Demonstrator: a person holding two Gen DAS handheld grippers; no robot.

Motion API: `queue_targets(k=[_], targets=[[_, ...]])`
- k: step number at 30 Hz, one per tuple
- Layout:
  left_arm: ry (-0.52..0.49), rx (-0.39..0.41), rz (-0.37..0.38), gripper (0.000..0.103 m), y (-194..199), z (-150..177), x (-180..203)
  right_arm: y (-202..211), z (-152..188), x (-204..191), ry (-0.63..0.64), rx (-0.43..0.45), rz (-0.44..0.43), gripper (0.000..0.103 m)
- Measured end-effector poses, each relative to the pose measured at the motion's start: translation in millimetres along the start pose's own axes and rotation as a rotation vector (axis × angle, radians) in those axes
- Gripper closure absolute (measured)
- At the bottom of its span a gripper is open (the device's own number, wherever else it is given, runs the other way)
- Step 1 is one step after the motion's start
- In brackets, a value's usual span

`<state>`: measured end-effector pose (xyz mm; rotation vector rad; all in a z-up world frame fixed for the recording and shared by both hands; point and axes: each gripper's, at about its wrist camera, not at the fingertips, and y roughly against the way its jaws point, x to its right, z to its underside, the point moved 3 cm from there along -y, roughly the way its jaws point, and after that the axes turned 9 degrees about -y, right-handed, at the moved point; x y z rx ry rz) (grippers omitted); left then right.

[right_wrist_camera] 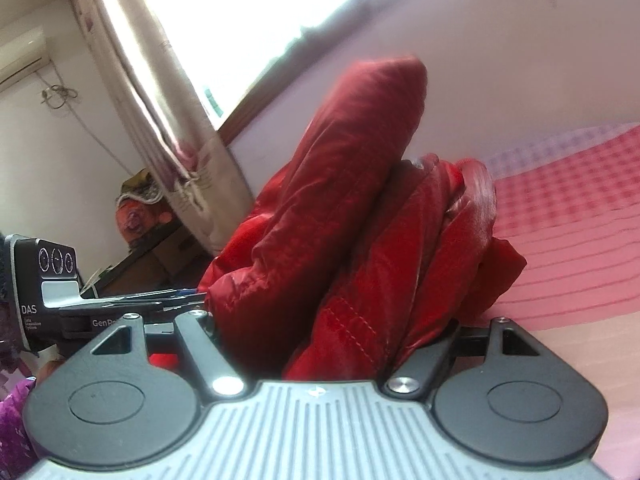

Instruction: Fold large clothes

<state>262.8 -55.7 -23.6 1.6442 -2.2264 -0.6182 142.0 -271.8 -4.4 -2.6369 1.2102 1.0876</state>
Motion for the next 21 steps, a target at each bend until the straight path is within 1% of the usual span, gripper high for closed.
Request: queue_targets(k=[3, 8, 10, 11, 12, 13, 14, 15, 16, 19, 20, 21], targets=[[0.014, -0.014, -0.011, 0.035, -2, 1, -5, -16, 6, -9, -0.004, -0.021, -0.018, 0.027], [0.035, -0.023, 0.004, 0.035, -4, 3, -6, -29, 15, -14, 0.001, -0.041, -0.017, 0.028], [0.022, -0.022, 0.009, 0.032, -7, 0, -4, -27, 15, -10, -0.006, -0.049, -0.010, 0.028], [0.020, -0.021, 0.016, 0.030, -6, 2, -10, -28, 15, -8, -0.007, -0.057, 0.000, 0.028], [0.022, -0.019, 0.029, 0.024, -5, 3, -12, -29, 15, -8, -0.006, -0.066, 0.009, 0.028], [0.028, -0.020, 0.047, 0.015, -4, 4, -16, -28, 15, -6, -0.010, -0.074, 0.011, 0.028], [0.043, -0.021, 0.063, 0.009, -6, 5, -21, -30, 14, -6, -0.016, -0.082, 0.015, 0.026], [0.064, -0.022, 0.083, 0.000, -6, 6, -28, -32, 14, -6, -0.026, -0.092, 0.018, 0.024], [0.085, -0.023, 0.104, 0.000, -5, 7, -37, -33, 13, -6, -0.034, -0.100, 0.014, 0.023], [0.159, -0.056, 0.182, 0.000, -15, 13, -53, -34, 12, -1, -0.054, -0.112, 0.011, 0.013], [0.180, -0.066, 0.203, 0.000, -19, 15, -56, -36, 12, 1, -0.064, -0.118, 0.009, 0.009], [0.214, -0.083, 0.240, 0.000, -25, 18, -60, -39, 11, 2, -0.073, -0.122, 0.011, 0.005]])
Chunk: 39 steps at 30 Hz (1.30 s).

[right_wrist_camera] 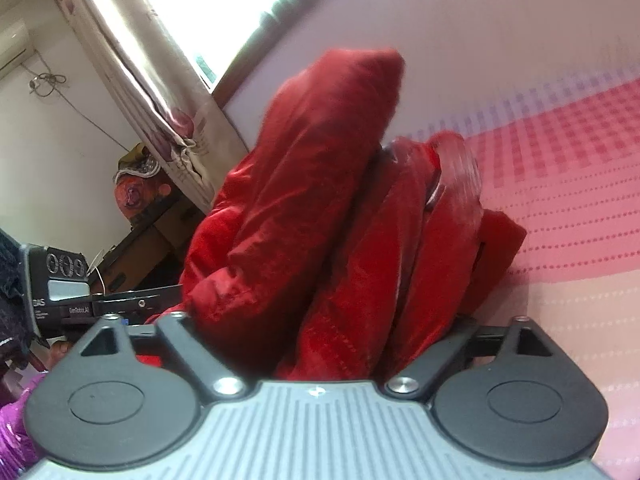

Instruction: Fold large clothes

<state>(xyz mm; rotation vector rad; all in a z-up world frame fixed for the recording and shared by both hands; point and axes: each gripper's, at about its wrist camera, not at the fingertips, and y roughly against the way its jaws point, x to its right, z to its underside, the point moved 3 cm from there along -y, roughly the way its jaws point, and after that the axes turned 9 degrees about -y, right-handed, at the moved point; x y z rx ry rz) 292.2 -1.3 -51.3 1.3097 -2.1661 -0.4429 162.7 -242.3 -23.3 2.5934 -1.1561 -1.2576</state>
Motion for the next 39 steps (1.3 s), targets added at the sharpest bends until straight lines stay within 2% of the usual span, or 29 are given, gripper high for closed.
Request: queue_targets(k=[2, 4, 7, 9, 11, 13, 15, 19, 25, 39], targets=[[0.075, -0.026, 0.082, 0.000, -11, 3, -12, -4, 0, 4, -0.019, -0.011, 0.000, 0.000], [0.123, -0.045, 0.152, 0.000, -23, 5, -18, -8, 1, 8, -0.043, -0.019, -0.012, 0.000], [0.152, -0.049, 0.204, 0.000, -36, 6, -20, -5, 1, 22, -0.085, -0.028, -0.040, 0.000], [0.158, -0.043, 0.205, 0.000, -40, 9, -15, -8, -1, 27, -0.100, -0.036, -0.060, 0.000], [0.113, -0.004, 0.154, 0.003, -36, 10, -3, -10, -3, 30, -0.098, -0.042, -0.075, 0.000], [-0.014, 0.049, 0.050, 0.013, -31, 10, 22, -7, -2, 21, -0.035, -0.034, -0.068, 0.006], [-0.100, 0.082, -0.042, 0.016, -23, 9, 44, -4, -1, 6, 0.045, -0.013, -0.069, 0.013], [-0.180, 0.105, -0.136, 0.021, -11, 6, 58, -7, -2, -14, 0.099, 0.012, -0.079, 0.015], [-0.219, 0.129, -0.231, 0.023, 13, 4, 58, -26, -2, -40, 0.138, 0.029, -0.112, 0.015], [-0.154, 0.182, -0.373, 0.024, 27, -3, 44, -99, -16, -101, 0.204, -0.003, -0.224, 0.015]])
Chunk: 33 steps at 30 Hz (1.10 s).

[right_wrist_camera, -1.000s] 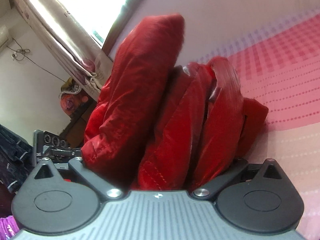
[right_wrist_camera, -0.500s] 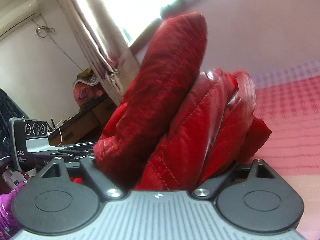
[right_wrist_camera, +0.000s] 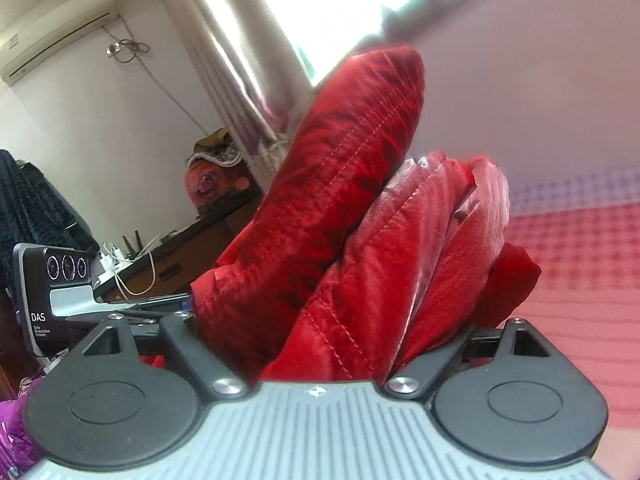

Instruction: Fold large clothes

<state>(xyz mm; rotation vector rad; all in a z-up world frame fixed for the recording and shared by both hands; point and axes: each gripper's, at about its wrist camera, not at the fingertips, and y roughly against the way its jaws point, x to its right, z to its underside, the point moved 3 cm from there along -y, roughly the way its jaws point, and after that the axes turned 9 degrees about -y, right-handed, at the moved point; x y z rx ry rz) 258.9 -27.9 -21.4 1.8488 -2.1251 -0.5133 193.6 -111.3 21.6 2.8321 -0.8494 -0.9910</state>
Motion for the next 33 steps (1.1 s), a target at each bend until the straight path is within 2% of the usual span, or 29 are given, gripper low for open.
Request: queue_targets(k=[8, 12, 15, 17, 22, 25, 33], targets=[[0.018, 0.016, -0.082, 0.024, 2, -2, -8, -46, -9, -5, -0.006, 0.005, -0.066, 0.015], [0.037, -0.004, -0.110, 0.024, -9, 3, -16, -61, -6, 7, -0.022, 0.000, -0.082, 0.015], [0.057, -0.040, -0.108, 0.024, -18, 17, -18, -73, 1, 20, -0.040, -0.033, -0.058, 0.016], [0.051, -0.027, -0.110, 0.022, -17, 21, -14, -73, 9, 32, -0.041, -0.051, -0.031, 0.016], [0.060, -0.034, -0.126, 0.000, -20, 23, -11, -64, 16, 48, -0.035, -0.087, 0.024, 0.017], [0.085, -0.036, -0.118, 0.000, -25, 27, -19, -64, 18, 48, -0.009, -0.105, 0.054, 0.016], [0.119, -0.017, -0.107, 0.000, -29, 41, -30, -64, 27, 55, 0.001, -0.110, 0.097, 0.003]])
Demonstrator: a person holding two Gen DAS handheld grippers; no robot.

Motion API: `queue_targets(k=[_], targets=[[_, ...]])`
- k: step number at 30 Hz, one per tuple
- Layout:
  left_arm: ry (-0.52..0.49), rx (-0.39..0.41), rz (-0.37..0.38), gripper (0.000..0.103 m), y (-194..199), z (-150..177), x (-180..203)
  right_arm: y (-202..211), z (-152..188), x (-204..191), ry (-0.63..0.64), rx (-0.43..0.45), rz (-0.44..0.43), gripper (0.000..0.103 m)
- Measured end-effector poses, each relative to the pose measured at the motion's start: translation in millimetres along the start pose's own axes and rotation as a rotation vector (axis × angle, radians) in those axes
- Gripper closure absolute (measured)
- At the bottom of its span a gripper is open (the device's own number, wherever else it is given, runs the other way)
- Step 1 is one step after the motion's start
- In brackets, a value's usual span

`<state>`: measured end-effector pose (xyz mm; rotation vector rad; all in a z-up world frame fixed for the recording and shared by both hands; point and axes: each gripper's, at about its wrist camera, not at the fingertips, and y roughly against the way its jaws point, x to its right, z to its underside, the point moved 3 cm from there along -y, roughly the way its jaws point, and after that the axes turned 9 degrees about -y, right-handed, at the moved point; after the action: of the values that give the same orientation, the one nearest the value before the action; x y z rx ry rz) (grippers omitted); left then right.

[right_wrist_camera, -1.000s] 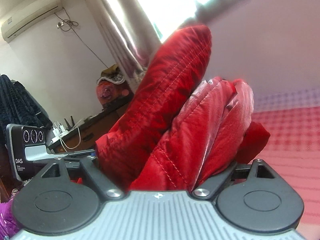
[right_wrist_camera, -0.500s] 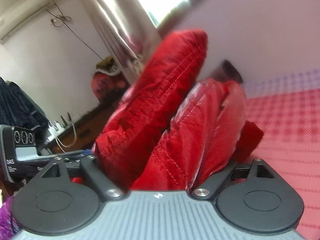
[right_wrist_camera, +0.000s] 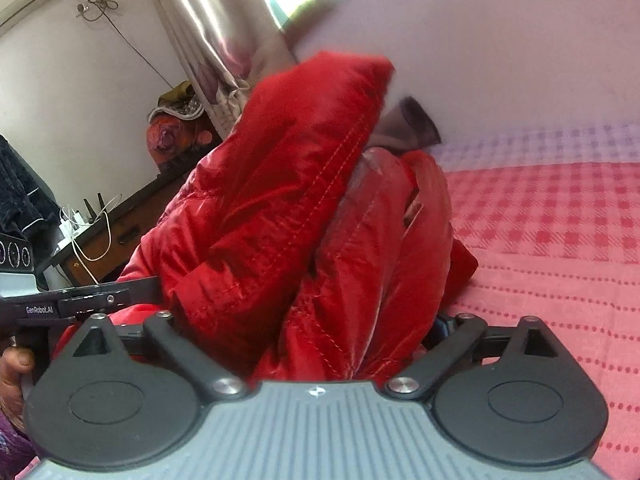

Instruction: Fold large clothes

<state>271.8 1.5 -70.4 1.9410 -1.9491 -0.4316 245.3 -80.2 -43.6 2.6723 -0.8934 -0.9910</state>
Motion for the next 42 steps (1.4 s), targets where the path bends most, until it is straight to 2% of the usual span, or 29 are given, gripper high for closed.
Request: queue_targets(k=[2, 5, 13, 16, 25, 29, 31, 36, 42], targets=[[-0.006, 0.001, -0.004, 0.000, 1, 1, 2, -1, 0, 1, -0.005, -0.003, 0.013, 0.000], [-0.007, -0.002, -0.009, 0.000, 4, -2, 3, 1, 0, 1, -0.006, -0.003, 0.034, 0.000], [-0.081, 0.033, -0.108, 0.000, 22, -9, 16, 13, -12, -19, 0.008, 0.022, 0.076, 0.000], [-0.080, 0.026, -0.125, 0.000, 26, -12, 18, 20, -16, -27, 0.035, 0.037, 0.093, 0.000], [-0.041, 0.013, -0.155, 0.000, 39, -7, 20, 57, -25, -63, 0.126, 0.157, 0.099, 0.000], [-0.027, 0.007, -0.172, 0.000, 48, -4, 22, 74, -20, -85, 0.156, 0.209, 0.054, 0.000], [-0.033, 0.009, -0.188, 0.000, 53, -2, 25, 78, -13, -95, 0.176, 0.203, 0.029, 0.000], [-0.032, 0.003, -0.209, 0.000, 64, 0, 30, 66, 9, -117, 0.294, 0.139, 0.064, 0.000], [-0.031, -0.006, -0.234, 0.000, 77, 4, 30, 62, 20, -124, 0.314, 0.122, 0.080, 0.000]])
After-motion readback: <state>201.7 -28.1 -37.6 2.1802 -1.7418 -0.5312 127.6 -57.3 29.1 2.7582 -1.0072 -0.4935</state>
